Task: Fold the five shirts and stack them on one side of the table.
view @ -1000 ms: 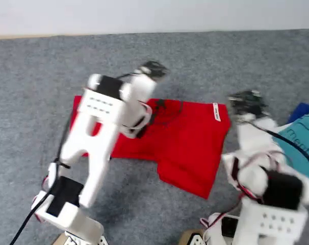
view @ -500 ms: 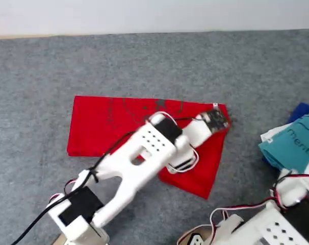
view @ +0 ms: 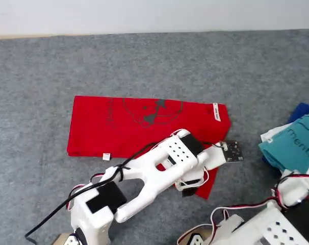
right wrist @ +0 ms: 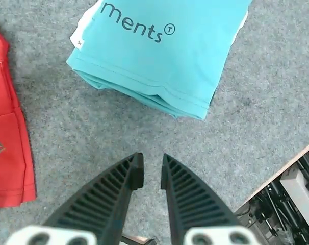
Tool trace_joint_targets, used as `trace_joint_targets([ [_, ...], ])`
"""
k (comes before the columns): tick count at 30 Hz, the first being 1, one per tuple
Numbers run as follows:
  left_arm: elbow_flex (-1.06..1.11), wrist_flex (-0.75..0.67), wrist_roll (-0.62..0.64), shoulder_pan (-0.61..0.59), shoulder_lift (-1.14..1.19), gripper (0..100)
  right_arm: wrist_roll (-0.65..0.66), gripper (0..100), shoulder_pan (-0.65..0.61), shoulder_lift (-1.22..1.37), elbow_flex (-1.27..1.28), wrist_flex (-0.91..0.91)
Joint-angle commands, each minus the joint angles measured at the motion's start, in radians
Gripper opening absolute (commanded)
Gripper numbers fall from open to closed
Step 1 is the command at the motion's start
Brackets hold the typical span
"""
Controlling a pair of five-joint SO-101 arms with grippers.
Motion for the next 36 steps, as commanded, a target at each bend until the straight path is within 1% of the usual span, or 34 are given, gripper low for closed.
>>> trace_joint_targets([
  [1, -0.035, 0.008, -0.029, 0.000, 0.026, 22, -0.008, 7.5, 0.008, -0.007, -0.005, 0.015],
  [5, -0.059, -0.006, -0.018, -0.002, 0.089, 21, -0.009, 7.5, 0.007, -0.007, -0.006, 0.030],
  [6, -0.074, 0.000, -0.006, -0.003, 0.095, 20, -0.009, 7.5, 0.007, -0.007, -0.006, 0.035],
  [8, -0.091, -0.002, 0.006, -0.008, 0.100, 16, -0.009, 7.5, 0.007, -0.007, -0.006, 0.035],
  [12, -0.136, 0.006, 0.009, -0.011, 0.112, 3, -0.009, 7.5, 0.007, -0.007, -0.006, 0.035],
  [14, -0.162, 0.035, 0.009, -0.008, 0.112, 0, -0.009, 7.5, 0.007, -0.007, -0.006, 0.035],
  [22, -0.239, 0.124, 0.014, -0.014, 0.040, 0, -0.009, 7.5, 0.007, -0.007, -0.006, 0.035],
  [25, -0.283, 0.137, 0.014, -0.044, 0.012, 0, -0.009, 7.4, 0.007, -0.007, -0.006, 0.035],
  [29, -0.348, 0.120, 0.011, -0.132, 0.011, 0, -0.009, 7.4, 0.007, -0.007, -0.006, 0.035],
  [36, -0.360, 0.008, 0.009, -0.235, 0.018, 1, -0.009, 7.4, 0.007, -0.007, -0.005, 0.035],
])
